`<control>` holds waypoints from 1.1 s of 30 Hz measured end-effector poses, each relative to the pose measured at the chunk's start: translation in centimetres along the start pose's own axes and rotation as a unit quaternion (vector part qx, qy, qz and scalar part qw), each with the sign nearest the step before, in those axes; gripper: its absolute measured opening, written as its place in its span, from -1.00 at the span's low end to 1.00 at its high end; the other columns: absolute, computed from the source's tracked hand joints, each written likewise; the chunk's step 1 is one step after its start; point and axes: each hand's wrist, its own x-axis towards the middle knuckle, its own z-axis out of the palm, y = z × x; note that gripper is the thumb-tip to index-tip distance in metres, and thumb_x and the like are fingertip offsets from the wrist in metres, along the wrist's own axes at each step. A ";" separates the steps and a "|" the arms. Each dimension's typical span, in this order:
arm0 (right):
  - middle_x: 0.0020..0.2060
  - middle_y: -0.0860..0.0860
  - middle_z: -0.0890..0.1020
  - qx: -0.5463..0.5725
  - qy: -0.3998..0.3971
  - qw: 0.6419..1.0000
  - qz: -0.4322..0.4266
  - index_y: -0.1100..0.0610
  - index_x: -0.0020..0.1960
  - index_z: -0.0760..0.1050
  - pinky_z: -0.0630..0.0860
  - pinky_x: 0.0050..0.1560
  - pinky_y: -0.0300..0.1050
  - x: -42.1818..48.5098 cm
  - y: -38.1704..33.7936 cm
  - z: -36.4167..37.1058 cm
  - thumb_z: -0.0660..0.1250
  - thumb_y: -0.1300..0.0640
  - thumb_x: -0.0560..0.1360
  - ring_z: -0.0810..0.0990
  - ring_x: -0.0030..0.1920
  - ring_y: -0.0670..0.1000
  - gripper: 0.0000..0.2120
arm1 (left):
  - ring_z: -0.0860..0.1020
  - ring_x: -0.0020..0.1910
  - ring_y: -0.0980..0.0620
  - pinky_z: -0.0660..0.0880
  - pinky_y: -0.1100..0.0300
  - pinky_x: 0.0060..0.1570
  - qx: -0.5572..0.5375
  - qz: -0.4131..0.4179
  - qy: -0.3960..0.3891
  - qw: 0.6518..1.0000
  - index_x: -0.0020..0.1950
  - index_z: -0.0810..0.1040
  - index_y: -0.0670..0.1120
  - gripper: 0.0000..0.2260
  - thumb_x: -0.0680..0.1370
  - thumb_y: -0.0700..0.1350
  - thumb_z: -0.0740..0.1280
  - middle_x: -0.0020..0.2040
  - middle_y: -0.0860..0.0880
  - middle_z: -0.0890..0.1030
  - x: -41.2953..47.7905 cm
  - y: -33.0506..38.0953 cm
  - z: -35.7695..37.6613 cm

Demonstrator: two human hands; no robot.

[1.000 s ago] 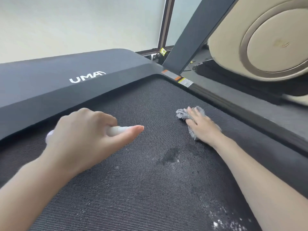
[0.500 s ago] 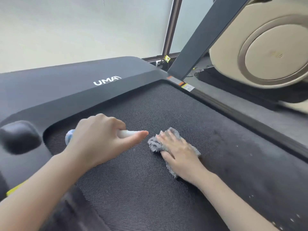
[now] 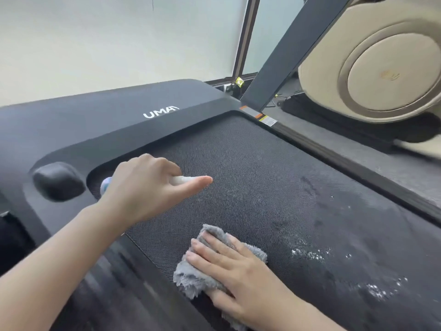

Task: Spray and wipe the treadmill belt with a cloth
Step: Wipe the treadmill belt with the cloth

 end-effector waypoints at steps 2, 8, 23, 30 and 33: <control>0.49 -0.15 0.17 -0.015 0.001 1.000 0.026 -0.08 0.50 0.16 -0.08 0.46 -0.08 -0.9 1.1 -0.6 0.17 -0.02 0.50 0.01 0.51 -0.13 -0.43 | 0.37 -0.52 0.05 0.23 0.14 -0.44 -0.003 -0.001 -0.004 1.000 -0.47 0.20 -0.13 -0.28 0.29 0.57 -0.01 -0.59 0.00 0.30 -0.2 0.0 -0.2; 0.44 -0.36 -0.10 0.006 -0.020 0.969 0.244 -0.28 0.43 -0.09 -0.18 0.50 -0.08 -3.7 7.3 -3.7 -0.09 -0.19 0.50 -0.28 0.41 -0.39 -0.50 | 0.38 -0.48 0.03 0.22 0.15 -0.43 -0.008 -0.008 -0.033 0.999 -0.46 0.21 -0.14 -0.32 0.29 0.51 0.05 -0.56 0.01 0.29 -0.8 0.1 -0.2; 0.45 -0.33 -0.07 0.023 -0.008 0.961 0.275 -0.25 0.44 -0.05 -0.25 0.50 -0.14 -4.4 7.9 -3.7 0.09 0.01 0.63 -0.27 0.43 -0.37 -0.52 | 0.36 -0.52 0.02 0.20 0.18 -0.43 -0.050 -0.007 0.031 0.998 -0.54 0.21 -0.11 -0.37 0.35 0.44 0.11 -0.59 0.02 0.29 2.5 2.4 2.7; 0.45 -0.35 -0.03 0.045 0.014 0.959 0.279 -0.29 0.42 -0.01 -0.25 0.50 -0.15 -4.4 7.8 -3.7 -0.15 -0.24 0.46 -0.22 0.44 -0.35 -0.48 | 0.45 -0.43 -0.08 0.30 0.17 -0.37 -0.095 -0.004 0.031 0.995 -0.52 0.24 -0.11 -0.40 0.41 0.38 0.16 -0.53 -0.03 0.37 7.6 4.7 5.1; 0.45 -0.35 -0.04 0.042 0.011 0.959 0.280 -0.28 0.43 -0.02 -0.27 0.49 -0.17 -4.3 7.8 -3.7 -0.17 -0.25 0.45 -0.23 0.44 -0.36 -0.47 | 0.50 -0.39 -0.08 0.31 0.17 -0.37 -0.071 0.000 0.022 0.997 -0.50 0.32 -0.13 -0.37 0.44 0.41 0.18 -0.50 -0.05 0.43 9.6 5.6 6.0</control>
